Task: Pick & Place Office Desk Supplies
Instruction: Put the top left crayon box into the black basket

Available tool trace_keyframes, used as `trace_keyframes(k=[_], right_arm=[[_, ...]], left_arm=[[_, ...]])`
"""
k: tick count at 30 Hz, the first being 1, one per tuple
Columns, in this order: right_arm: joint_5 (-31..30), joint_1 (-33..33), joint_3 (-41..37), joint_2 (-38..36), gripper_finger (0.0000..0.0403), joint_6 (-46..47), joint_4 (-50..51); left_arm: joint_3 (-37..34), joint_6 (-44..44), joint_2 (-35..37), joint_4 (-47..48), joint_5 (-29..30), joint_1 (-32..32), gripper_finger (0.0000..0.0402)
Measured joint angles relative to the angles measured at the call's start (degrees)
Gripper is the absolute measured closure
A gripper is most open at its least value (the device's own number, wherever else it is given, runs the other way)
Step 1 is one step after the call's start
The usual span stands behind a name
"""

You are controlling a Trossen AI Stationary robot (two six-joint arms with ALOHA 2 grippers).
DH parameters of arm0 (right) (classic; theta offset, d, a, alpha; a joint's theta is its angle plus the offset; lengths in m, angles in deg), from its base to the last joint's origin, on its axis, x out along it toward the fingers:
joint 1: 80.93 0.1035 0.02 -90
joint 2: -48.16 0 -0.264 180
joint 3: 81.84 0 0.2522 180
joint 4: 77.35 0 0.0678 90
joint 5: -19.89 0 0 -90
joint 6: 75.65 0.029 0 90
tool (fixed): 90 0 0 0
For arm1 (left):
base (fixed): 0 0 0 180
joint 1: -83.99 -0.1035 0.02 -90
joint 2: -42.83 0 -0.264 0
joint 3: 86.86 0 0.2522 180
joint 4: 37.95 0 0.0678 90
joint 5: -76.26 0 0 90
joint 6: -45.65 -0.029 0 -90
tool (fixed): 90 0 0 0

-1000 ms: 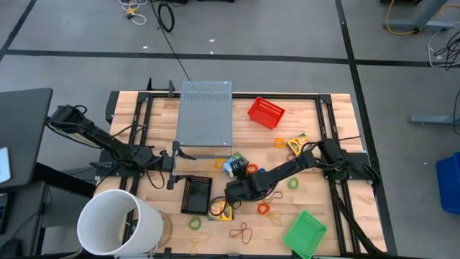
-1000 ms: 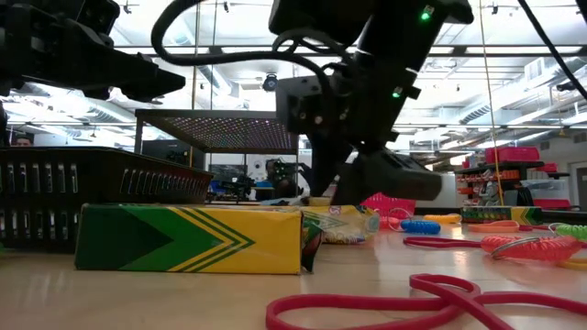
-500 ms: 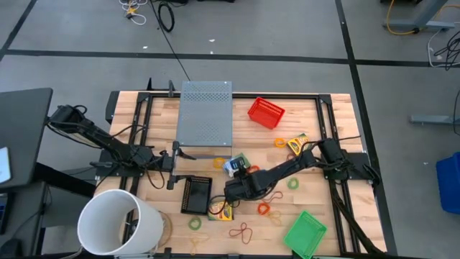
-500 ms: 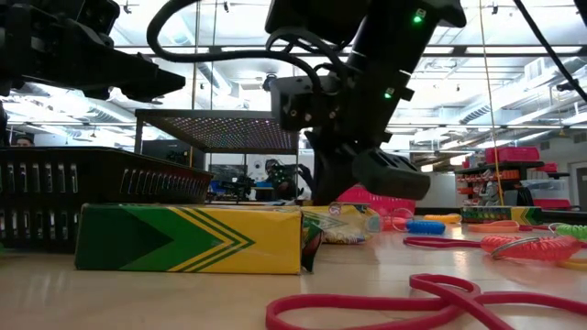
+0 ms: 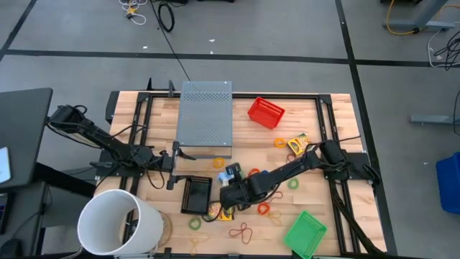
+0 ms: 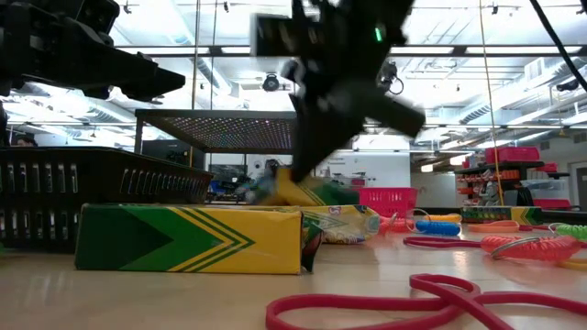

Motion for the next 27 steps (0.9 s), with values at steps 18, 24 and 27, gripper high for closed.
trace_keyframes(k=[18,24,27], right_arm=[[24.74,-3.67,3.57,-0.09,0.0398,-0.34,-0.36],[32.53,-3.65,3.52,-0.09,0.0394,-3.06,-4.54],[34.42,-3.65,3.52,-0.09,0.0396,-3.19,-5.63]], left_arm=[[-0.02,0.17,0.00,0.24,-0.04,0.00,0.0098],[-0.04,0.17,0.00,0.30,-0.04,0.01,0.0098],[-0.04,0.16,0.00,0.44,-0.04,0.02,0.0098]])
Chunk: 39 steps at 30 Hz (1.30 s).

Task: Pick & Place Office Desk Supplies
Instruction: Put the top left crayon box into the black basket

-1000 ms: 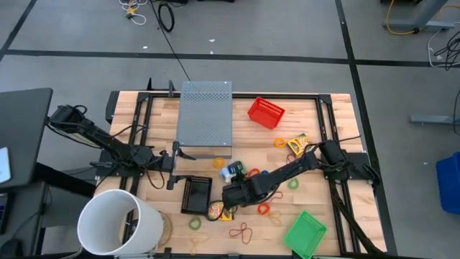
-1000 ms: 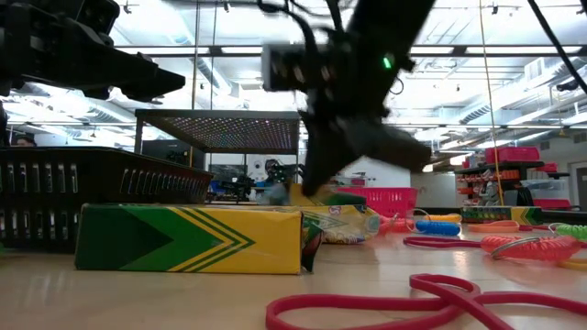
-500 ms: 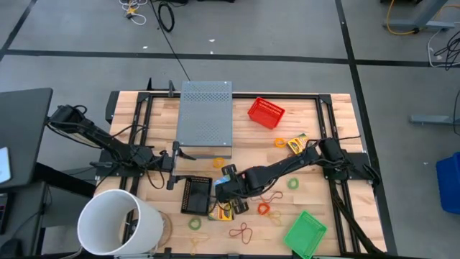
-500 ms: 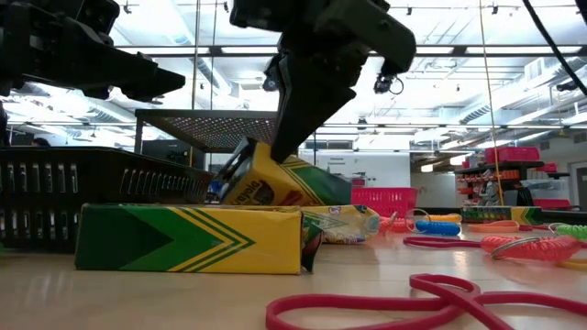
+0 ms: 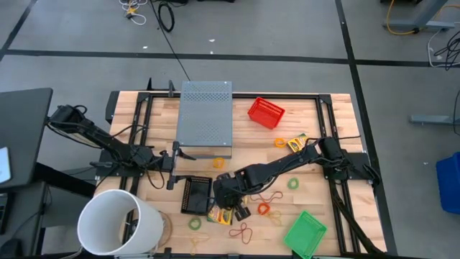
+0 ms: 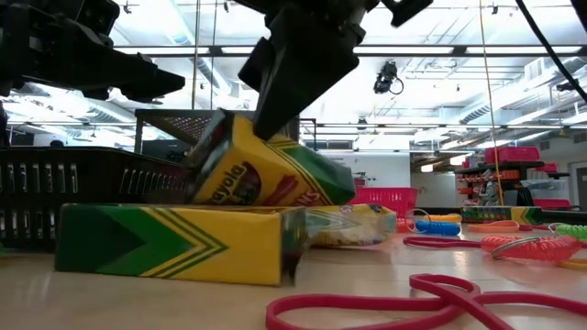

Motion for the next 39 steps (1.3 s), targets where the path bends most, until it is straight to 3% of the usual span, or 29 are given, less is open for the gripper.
trace_keyframes(k=[10,24,39], right_arm=[[-0.26,-0.47,-0.07,0.00,0.0401,-0.19,-0.90],[-8.91,2.64,-0.07,-2.23,0.0402,-0.59,-2.72],[-21.53,5.07,-0.07,-9.48,0.0403,-1.69,-10.09]], left_arm=[[0.00,0.00,0.00,0.02,0.00,0.00,0.0098],[0.00,0.01,0.00,0.02,-0.08,-0.02,0.0098],[0.00,-0.72,0.02,-2.15,-9.15,0.00,0.0098]])
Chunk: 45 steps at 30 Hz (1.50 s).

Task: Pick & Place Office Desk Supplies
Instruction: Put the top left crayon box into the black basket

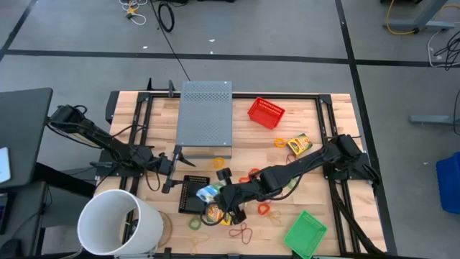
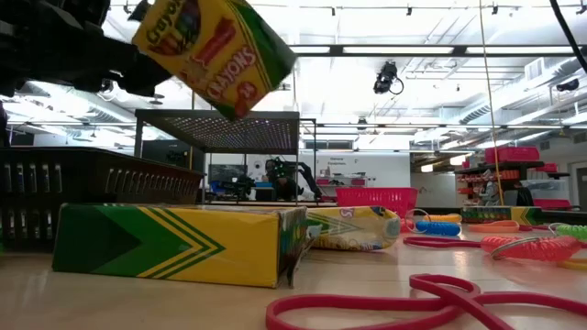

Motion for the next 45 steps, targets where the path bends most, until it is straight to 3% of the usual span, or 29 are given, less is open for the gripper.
trace_keyframes(k=[7,18,24,40,45], right_arm=[[-2.04,-1.60,0.02,-0.16,0.0403,-5.22,-9.07],[-2.99,-3.66,-0.04,-0.16,0.0403,-11.12,-16.68],[0.39,-5.03,-0.04,-0.16,0.0403,-12.90,-20.31],[7.16,-8.70,-0.11,1.59,0.0403,-14.52,-25.06],[7.06,-8.75,-0.11,1.59,0.0403,-14.35,-24.48]], left_arm=[[0.00,-1.48,0.00,-2.19,-7.68,0.00,0.0098],[0.00,-1.99,0.00,-7.59,-8.21,0.00,0.0098],[0.00,-2.56,0.00,-9.42,-8.47,-0.02,0.0107],[0.02,-3.73,0.00,-12.33,-9.70,0.00,0.0198],[0.04,-4.34,0.00,-10.89,-8.59,0.00,0.0261]])
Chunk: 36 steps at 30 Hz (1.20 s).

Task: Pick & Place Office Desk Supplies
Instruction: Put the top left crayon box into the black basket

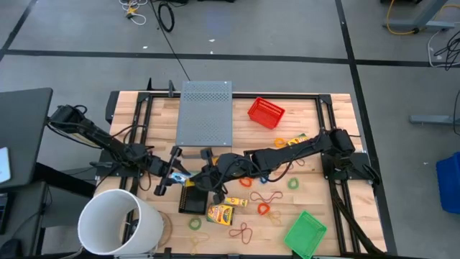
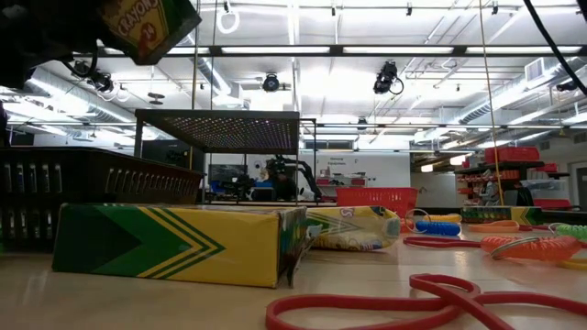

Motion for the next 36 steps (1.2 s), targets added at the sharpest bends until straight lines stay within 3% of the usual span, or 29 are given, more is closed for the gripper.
trace_keyframes(k=[2,11,27,36], right_arm=[[0.05,-0.22,0.00,0.00,0.0403,0.68,0.89],[-0.79,-0.26,0.00,-0.02,0.0392,4.95,7.89],[-0.61,-0.02,0.00,-0.20,0.0232,16.87,25.43],[-0.44,0.50,0.02,-0.17,0.0230,20.95,30.53]], left_arm=[[0.00,-0.10,-0.02,0.88,0.14,0.00,0.0283],[0.11,2.00,-0.02,7.46,1.01,-0.07,0.0284],[-0.04,10.15,-0.07,20.13,3.40,-0.06,0.0293],[-0.04,20.17,-0.07,22.23,3.44,-0.04,0.0293]])
